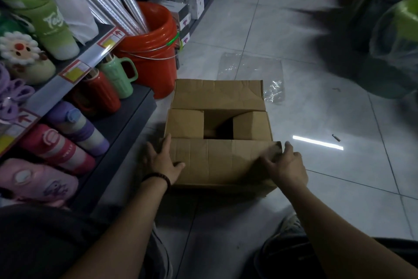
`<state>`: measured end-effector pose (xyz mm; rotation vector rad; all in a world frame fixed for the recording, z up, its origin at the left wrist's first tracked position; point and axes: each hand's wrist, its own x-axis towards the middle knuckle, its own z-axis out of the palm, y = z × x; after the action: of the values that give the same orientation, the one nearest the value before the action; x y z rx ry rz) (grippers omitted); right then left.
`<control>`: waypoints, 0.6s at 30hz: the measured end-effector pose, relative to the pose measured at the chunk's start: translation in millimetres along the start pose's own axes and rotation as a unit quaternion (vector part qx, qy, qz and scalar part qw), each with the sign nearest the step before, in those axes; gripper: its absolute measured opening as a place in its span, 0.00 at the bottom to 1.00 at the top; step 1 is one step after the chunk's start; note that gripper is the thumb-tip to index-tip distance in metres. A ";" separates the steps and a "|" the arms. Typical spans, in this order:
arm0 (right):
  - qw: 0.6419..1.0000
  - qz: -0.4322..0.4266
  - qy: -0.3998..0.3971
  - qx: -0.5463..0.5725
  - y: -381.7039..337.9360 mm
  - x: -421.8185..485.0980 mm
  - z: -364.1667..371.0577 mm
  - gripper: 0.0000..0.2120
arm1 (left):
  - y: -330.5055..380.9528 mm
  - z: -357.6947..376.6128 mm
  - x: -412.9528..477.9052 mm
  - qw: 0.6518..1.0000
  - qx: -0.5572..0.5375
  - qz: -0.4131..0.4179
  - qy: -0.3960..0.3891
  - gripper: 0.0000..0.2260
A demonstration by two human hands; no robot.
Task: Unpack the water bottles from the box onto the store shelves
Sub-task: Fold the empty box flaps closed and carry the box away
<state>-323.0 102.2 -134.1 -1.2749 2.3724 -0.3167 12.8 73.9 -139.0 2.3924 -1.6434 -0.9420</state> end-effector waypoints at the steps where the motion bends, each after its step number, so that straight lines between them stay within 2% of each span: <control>1: 1.000 -0.013 0.017 -0.006 -1.0 -3.6 4.4 0.46 | 2.4 9.0 -1.8 1.000 0.020 0.004 0.010 0.49; 4: 0.992 -0.088 0.041 -0.087 -3.9 -9.6 18.4 0.40 | 4.1 37.5 2.1 0.995 0.092 0.041 0.026 0.47; 8: 0.970 -0.168 -0.041 -0.171 -8.8 -4.1 32.4 0.37 | 4.6 63.7 10.0 0.995 0.087 0.048 0.011 0.46; 13: 0.959 -0.164 -0.072 -0.218 -7.9 4.0 36.0 0.22 | -4.4 94.0 -1.4 0.997 0.066 0.041 0.004 0.43; 16: 0.951 -0.170 -0.028 -0.258 -11.5 15.0 28.5 0.19 | -3.3 100.5 -9.3 0.997 0.066 0.040 0.004 0.45; 18: 0.951 -0.176 -0.018 -0.254 -18.0 34.7 22.9 0.18 | 2.8 102.1 -8.6 0.998 0.059 0.027 0.014 0.43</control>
<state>-315.9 63.4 -156.4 -1.9225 2.2616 0.2371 -45.7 106.9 -216.4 2.4089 -1.7918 -0.8218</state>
